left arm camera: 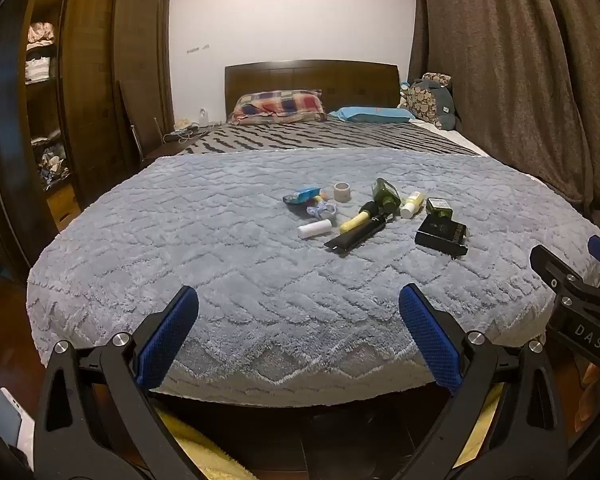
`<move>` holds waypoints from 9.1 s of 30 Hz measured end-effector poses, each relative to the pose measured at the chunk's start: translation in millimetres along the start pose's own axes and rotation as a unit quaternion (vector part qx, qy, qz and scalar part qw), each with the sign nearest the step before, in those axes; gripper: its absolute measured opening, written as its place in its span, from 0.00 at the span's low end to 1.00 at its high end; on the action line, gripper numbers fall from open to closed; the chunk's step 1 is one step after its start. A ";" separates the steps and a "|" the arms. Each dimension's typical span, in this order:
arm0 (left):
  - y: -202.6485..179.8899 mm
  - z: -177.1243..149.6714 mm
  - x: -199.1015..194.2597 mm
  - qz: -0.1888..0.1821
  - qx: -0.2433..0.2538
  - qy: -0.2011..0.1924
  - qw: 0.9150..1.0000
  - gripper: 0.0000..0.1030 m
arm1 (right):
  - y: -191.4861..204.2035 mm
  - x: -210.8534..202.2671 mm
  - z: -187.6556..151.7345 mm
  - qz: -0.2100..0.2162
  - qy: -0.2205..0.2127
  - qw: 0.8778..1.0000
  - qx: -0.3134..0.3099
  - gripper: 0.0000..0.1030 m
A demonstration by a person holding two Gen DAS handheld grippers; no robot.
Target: Collect trash
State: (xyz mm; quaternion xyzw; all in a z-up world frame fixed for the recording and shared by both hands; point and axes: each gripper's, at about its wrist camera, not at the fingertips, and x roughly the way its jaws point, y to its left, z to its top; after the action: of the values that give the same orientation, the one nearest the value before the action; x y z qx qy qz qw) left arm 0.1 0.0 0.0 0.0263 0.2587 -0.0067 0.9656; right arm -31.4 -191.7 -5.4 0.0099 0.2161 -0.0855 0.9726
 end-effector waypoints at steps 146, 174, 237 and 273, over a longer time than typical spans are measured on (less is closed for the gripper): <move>-49.7 24.2 244.6 -0.130 0.075 0.135 0.979 0.13 | 11.3 224.5 0.6 0.132 0.147 0.980 -0.033 0.82; -77.4 43.1 270.2 -0.179 0.086 0.151 0.968 0.17 | -6.2 217.5 -1.8 0.129 0.147 0.981 0.007 0.81; -25.1 -246.0 191.6 -0.182 0.037 0.390 0.902 0.18 | 70.2 160.4 -230.5 0.171 0.388 0.906 -0.014 0.80; 13.7 -51.8 115.7 -0.115 0.046 0.125 0.984 0.80 | -32.0 117.2 -24.0 0.067 0.092 0.993 -0.003 0.91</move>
State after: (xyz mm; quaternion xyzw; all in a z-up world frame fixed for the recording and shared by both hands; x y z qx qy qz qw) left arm 74.9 16.6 -102.0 0.0410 0.3783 -0.1265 0.9161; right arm 57.7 -240.9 -76.1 0.0294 0.3039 -0.0185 0.9521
